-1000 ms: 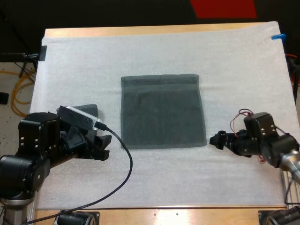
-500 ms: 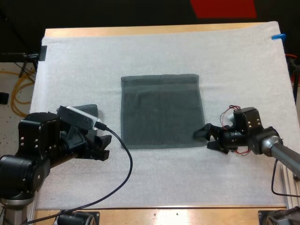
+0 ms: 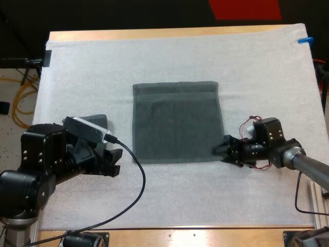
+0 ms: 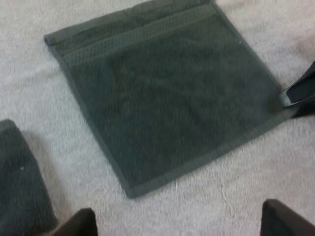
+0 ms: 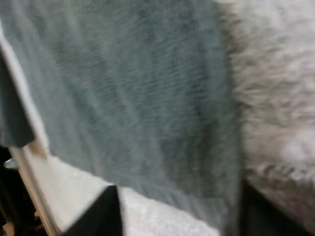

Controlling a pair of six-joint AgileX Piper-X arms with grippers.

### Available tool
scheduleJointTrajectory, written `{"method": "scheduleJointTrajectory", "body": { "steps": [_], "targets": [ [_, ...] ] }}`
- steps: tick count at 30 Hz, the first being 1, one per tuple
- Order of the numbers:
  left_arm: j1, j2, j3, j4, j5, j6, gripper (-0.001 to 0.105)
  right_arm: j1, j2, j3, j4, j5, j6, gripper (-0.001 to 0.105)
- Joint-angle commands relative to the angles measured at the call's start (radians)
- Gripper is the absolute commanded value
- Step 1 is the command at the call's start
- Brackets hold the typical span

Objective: Pick towel from pile fold and stack

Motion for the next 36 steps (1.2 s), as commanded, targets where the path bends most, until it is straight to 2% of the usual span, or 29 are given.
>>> {"method": "scheduleJointTrajectory", "body": {
  "steps": [1, 3, 7, 11, 14, 15, 19, 24, 28, 33, 36],
  "targets": [
    [0.0, -0.005, 0.028, -0.017, -0.008, -0.037, 0.065, 0.0, 0.002, 0.003, 0.011, 0.039, 0.0, 0.009],
    [0.0, -0.005, 0.079, -0.072, -0.01, -0.09, 0.065, 0.0, 0.002, 0.003, 0.013, 0.069, -0.005, 0.001],
    [0.0, -0.001, 0.241, -0.268, -0.01, -0.219, 0.065, 0.0, 0.002, 0.003, 0.015, 0.076, -0.028, 0.001],
    [0.035, 0.057, 0.365, -0.394, -0.006, -0.283, 0.065, 0.0, 0.002, 0.003, 0.015, 0.076, -0.03, 0.001],
    [0.098, 0.151, 0.427, -0.439, 0.065, -0.283, 0.065, 0.0, 0.002, 0.003, 0.015, 0.067, -0.035, 0.001],
    [0.128, 0.198, 0.443, -0.461, 0.116, -0.283, 0.065, 0.0, 0.002, 0.003, 0.015, 0.064, -0.04, 0.001],
    [0.205, 0.353, 0.457, -0.549, 0.272, -0.272, 0.065, 0.0, 0.002, 0.003, 0.015, 0.061, -0.049, 0.001],
    [0.205, 0.542, 0.457, -0.578, 0.353, -0.22, 0.065, 0.0, 0.002, 0.003, 0.015, 0.061, -0.049, 0.001],
    [0.169, 0.675, 0.457, -0.602, 0.372, -0.184, 0.065, 0.0, 0.002, 0.003, 0.015, 0.061, -0.049, 0.001],
    [0.133, 0.77, 0.457, -0.633, 0.479, -0.183, 0.065, 0.0, 0.002, 0.003, 0.015, 0.045, -0.049, 0.001],
    [0.115, 0.792, 0.453, -0.647, 0.479, -0.184, 0.065, 0.0, 0.002, 0.003, 0.015, 0.045, -0.049, 0.001]
  ]
}}
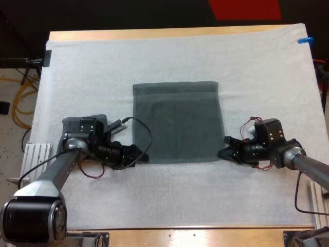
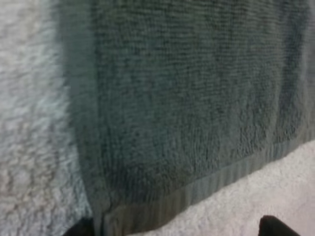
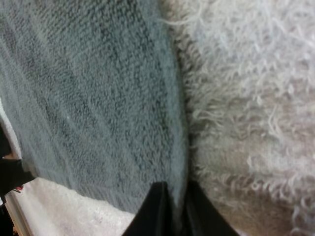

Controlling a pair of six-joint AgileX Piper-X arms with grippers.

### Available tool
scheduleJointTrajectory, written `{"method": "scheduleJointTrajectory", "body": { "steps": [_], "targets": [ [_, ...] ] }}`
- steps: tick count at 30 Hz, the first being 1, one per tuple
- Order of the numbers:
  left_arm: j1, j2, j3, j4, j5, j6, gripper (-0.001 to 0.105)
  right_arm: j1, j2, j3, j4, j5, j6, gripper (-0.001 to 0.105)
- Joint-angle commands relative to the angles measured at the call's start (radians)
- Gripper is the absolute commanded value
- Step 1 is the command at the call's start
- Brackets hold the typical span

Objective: Pick towel from pile fold and stack

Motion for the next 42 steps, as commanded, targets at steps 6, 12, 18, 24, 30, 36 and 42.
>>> {"method": "scheduleJointTrajectory", "body": {
  "steps": [6, 12, 18, 24, 30, 36, 42],
  "targets": [
    [-0.016, 0.014, 0.005, -0.024, -0.023, -0.003, 0.058, 0.0, 0.002, -0.001, 0.004, -0.011, -0.015, 0.001],
    [-0.016, 0.014, 0.002, -0.036, -0.13, -0.012, 0.009, 0.0, 0.002, -0.001, 0.004, -0.019, -0.019, 0.001],
    [-0.016, 0.014, 0.002, -0.064, -0.158, -0.006, 0.0, 0.0, -0.005, -0.001, 0.004, -0.02, -0.019, 0.001],
    [-0.036, -0.02, 0.002, 0.032, -0.157, 0.077, 0.0, 0.002, -0.084, -0.001, 0.016, -0.011, -0.019, 0.001],
    [-0.121, -0.171, 0.002, 0.186, -0.201, 0.113, 0.0, 0.055, -0.228, -0.001, 0.16, 0.023, -0.015, 0.001],
    [-0.138, -0.31, 0.007, 0.325, -0.203, 0.114, 0.0, 0.136, -0.362, -0.004, 0.368, 0.081, 0.005, 0.001],
    [-0.121, -0.339, 0.021, 0.189, -0.162, 0.051, 0.0, 0.137, -0.427, -0.014, 0.363, 0.195, 0.044, 0.001]
  ]
}}
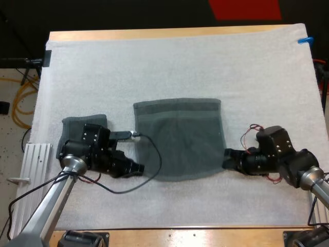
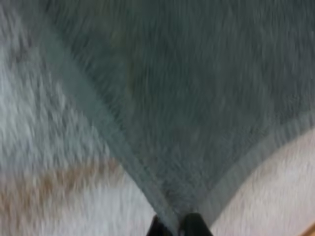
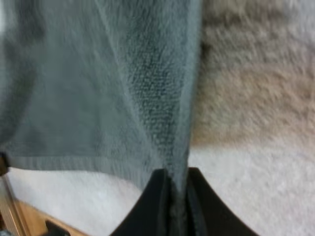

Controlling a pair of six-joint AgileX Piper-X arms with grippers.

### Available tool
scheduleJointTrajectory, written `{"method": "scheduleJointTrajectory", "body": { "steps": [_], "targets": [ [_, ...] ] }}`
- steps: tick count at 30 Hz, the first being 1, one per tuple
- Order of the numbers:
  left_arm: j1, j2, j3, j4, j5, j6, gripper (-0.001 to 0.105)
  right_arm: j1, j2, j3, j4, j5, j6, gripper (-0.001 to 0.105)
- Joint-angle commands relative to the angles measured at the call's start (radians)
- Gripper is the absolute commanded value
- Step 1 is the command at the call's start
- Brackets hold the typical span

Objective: Pick towel from pile fold and stack

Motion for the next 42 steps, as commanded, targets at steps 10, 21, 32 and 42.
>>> {"method": "scheduleJointTrajectory", "body": {
  "steps": [10, 21, 32, 42],
  "targets": [
    [0.12, 0.197, 0.002, -0.618, 0.207, -0.393, 0.0, -0.043, 0.288, -0.075, -0.511, 0.004, 0.364, 0.001],
    [0.152, 0.435, -0.042, -1.028, 0.267, -0.623, 0.0, -0.139, 0.579, -0.323, -0.613, -0.012, 0.443, 0.001],
    [0.154, 0.489, -0.154, -1.04, 0.166, -0.602, 0.0, -0.161, 0.635, -0.364, -0.603, 0.059, 0.442, 0.001],
    [0.153, 0.49, -0.154, -1.04, 0.18, -0.556, 0.009, -0.165, 0.635, -0.364, -0.613, 0.06, 0.438, 0.018]
  ]
}}
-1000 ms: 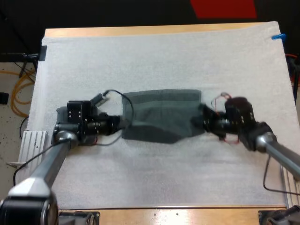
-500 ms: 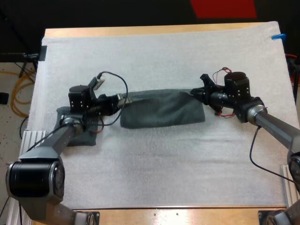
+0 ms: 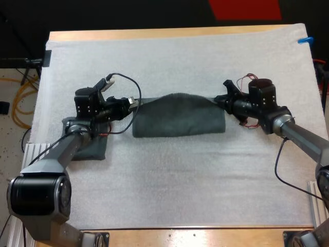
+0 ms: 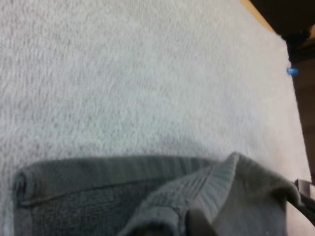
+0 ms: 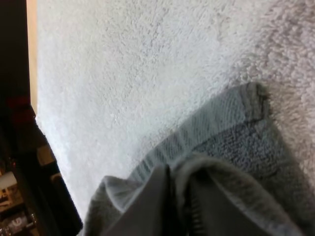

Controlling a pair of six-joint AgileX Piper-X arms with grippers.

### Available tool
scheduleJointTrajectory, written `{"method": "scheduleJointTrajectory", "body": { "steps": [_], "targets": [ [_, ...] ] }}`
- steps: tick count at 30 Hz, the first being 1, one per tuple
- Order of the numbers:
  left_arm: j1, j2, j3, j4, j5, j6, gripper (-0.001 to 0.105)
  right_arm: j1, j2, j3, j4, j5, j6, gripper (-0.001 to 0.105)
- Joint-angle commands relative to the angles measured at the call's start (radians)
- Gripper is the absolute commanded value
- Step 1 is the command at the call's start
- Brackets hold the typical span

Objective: Pick towel from pile fold and stack

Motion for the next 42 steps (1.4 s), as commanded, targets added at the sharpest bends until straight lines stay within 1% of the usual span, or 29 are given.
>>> {"method": "scheduleJointTrajectory", "body": {
  "steps": [1, 2, 3, 4, 5, 6, 7, 9, 11, 12, 14, 15, 16, 17, 18, 20, 22, 23, 25, 26, 28, 30, 32, 33, 36, 38, 42],
  "targets": [
    [0.0, -0.002, -0.005, -0.007, 0.008, 0.016, 0.016, -0.005, -0.003, -0.007, -0.02, -0.012, -0.008, 0.028],
    [0.0, -0.002, -0.006, -0.007, 0.011, 0.017, 0.021, -0.005, -0.003, -0.007, -0.03, -0.013, -0.01, 0.036],
    [0.0, -0.002, -0.008, -0.007, 0.025, 0.017, 0.031, -0.005, -0.003, -0.007, -0.055, -0.018, -0.011, 0.051],
    [0.0, -0.002, -0.012, -0.007, 0.05, 0.017, 0.039, -0.005, -0.003, -0.007, -0.084, -0.021, -0.019, 0.062],
    [0.0, -0.002, -0.017, -0.007, 0.067, 0.017, 0.043, -0.005, -0.003, -0.007, -0.116, -0.031, -0.039, 0.07],
    [0.0, -0.002, -0.027, -0.007, 0.105, 0.016, 0.051, -0.005, -0.004, -0.007, -0.162, -0.053, -0.083, 0.079],
    [0.0, -0.002, -0.035, -0.007, 0.143, 0.015, 0.054, -0.005, -0.008, -0.007, -0.205, -0.077, -0.126, 0.082],
    [0.0, -0.004, -0.049, -0.007, 0.22, 0.027, 0.054, -0.005, -0.022, -0.007, -0.242, -0.087, -0.172, 0.082],
    [0.0, -0.014, -0.053, -0.007, 0.223, 0.044, 0.054, -0.005, -0.048, -0.007, -0.233, -0.069, -0.22, 0.082],
    [0.0, -0.029, -0.053, -0.006, 0.213, 0.058, 0.054, -0.005, -0.069, -0.007, -0.21, -0.047, -0.271, 0.082],
    [0.0, -0.062, -0.053, 0.008, 0.166, 0.08, 0.054, -0.005, -0.103, -0.007, -0.142, 0.003, -0.346, 0.082],
    [0.0, -0.087, -0.053, 0.025, 0.121, 0.103, 0.054, -0.006, -0.126, -0.007, -0.088, 0.039, -0.39, 0.082],
    [0.0, -0.116, -0.053, 0.051, 0.082, 0.124, 0.054, -0.01, -0.149, -0.007, -0.034, 0.076, -0.432, 0.082],
    [0.0, -0.138, -0.054, 0.069, 0.062, 0.137, 0.054, -0.012, -0.165, -0.008, 0.001, 0.095, -0.459, 0.082],
    [0.0, -0.172, -0.056, 0.108, 0.028, 0.166, 0.054, -0.019, -0.187, -0.011, 0.072, 0.116, -0.5, 0.082],
    [0.0, -0.226, -0.056, 0.17, -0.008, 0.205, 0.054, -0.038, -0.214, -0.019, 0.179, 0.125, -0.549, 0.082],
    [0.0, -0.289, -0.056, 0.279, -0.037, 0.269, 0.054, -0.065, -0.238, -0.029, 0.29, 0.125, -0.612, 0.082],
    [0.0, -0.312, -0.056, 0.314, -0.044, 0.292, 0.054, -0.078, -0.245, -0.032, 0.328, 0.125, -0.631, 0.082],
    [0.0, -0.373, -0.056, 0.422, -0.071, 0.366, 0.054, -0.108, -0.261, -0.039, 0.41, 0.125, -0.686, 0.082],
    [0.0, -0.396, -0.056, 0.459, -0.08, 0.385, 0.054, -0.117, -0.265, -0.04, 0.43, 0.124, -0.702, 0.082],
    [0.0, -0.456, -0.056, 0.551, -0.09, 0.418, 0.054, -0.15, -0.272, -0.041, 0.492, 0.114, -0.745, 0.082],
    [0.0, -0.507, -0.056, 0.608, -0.09, 0.423, 0.054, -0.175, -0.272, -0.041, 0.531, 0.102, -0.785, 0.082],
    [0.0, -0.549, -0.056, 0.655, -0.09, 0.426, 0.054, -0.194, -0.27, -0.041, 0.546, 0.081, -0.817, 0.082],
    [0.0, -0.572, -0.056, 0.689, -0.09, 0.431, 0.054, -0.207, -0.264, -0.041, 0.543, 0.052, -0.827, 0.082],
    [0.0, -0.618, -0.056, 0.771, -0.09, 0.462, 0.054, -0.232, -0.228, -0.044, 0.523, -0.037, -0.827, 0.082],
    [0.0, -0.641, -0.056, 0.831, -0.09, 0.487, 0.054, -0.237, -0.196, -0.052, 0.518, -0.071, -0.827, 0.082],
    [-0.004, -0.688, -0.056, 0.961, -0.09, 0.565, 0.054, -0.237, -0.098, -0.101, 0.518, -0.144, -0.827, 0.082]
  ]
}}
